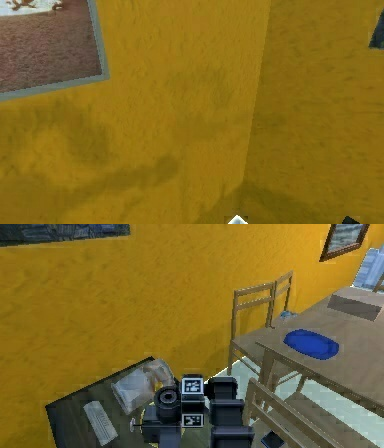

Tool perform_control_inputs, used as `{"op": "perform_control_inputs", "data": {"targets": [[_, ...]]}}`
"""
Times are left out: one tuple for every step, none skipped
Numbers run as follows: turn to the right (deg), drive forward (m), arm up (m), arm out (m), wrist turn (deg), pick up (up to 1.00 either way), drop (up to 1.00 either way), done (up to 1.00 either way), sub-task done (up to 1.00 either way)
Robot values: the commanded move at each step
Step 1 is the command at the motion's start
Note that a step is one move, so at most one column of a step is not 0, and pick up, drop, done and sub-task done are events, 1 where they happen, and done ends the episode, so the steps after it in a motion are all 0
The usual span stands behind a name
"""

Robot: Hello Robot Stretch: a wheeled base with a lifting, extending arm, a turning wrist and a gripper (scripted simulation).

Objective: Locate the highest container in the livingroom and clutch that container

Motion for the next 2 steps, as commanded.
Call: {"op": "perform_control_inputs", "data": {"targets": [[0.0,0.00,0.00,0.00,45.0,0.00,0.00,0.00,0.00],[0.0,0.00,0.00,0.00,45.0,0.00,0.00,0.00,0.00]]}}
